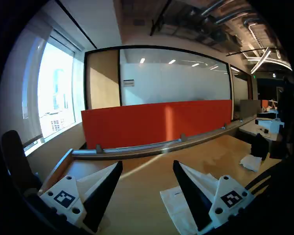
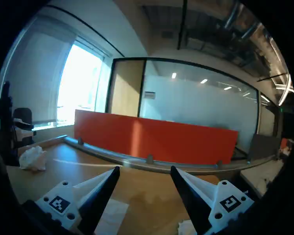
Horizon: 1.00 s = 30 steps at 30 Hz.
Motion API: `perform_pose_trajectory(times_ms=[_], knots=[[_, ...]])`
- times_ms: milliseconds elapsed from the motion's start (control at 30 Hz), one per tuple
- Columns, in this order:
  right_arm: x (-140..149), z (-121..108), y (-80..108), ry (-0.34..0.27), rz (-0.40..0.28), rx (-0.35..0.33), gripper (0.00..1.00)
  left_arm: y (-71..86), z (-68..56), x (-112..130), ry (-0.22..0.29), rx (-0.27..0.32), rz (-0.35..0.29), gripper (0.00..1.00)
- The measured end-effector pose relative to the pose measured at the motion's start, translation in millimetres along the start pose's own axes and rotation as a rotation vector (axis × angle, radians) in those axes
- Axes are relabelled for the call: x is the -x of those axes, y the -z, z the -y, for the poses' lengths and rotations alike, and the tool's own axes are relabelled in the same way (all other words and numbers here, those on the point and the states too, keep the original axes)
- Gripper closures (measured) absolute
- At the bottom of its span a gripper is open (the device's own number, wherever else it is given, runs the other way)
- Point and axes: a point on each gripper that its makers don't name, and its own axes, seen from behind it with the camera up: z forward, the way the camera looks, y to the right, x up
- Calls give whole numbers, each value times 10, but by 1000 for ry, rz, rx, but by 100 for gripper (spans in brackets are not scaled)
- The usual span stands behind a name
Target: Fold towel
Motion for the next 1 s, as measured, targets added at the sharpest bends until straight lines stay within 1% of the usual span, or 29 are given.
perform_pose_trajectory(times_ms=[167, 267, 333, 467, 567, 767, 1000], knots=[[158, 281, -35, 68, 63, -137, 0, -72, -277, 159, -36, 142, 61, 5], [201, 396, -49, 85, 87, -193, 0, -89, -395, 246, -62, 209, 90, 5], [229, 436, -59, 87, 100, -214, 0, -95, -447, 294, -79, 234, 104, 5], [305, 480, -64, 87, 125, -239, 0, -106, -531, 416, -106, 269, 133, 5], [426, 530, -44, 89, 154, -262, 0, -114, -587, 556, -120, 285, 161, 5], [738, 633, 16, 105, 221, -305, 0, -96, -738, 892, -148, 323, 219, 4], [1059, 741, 78, 93, 273, -339, 0, -46, -869, 1302, -156, 349, 278, 4]])
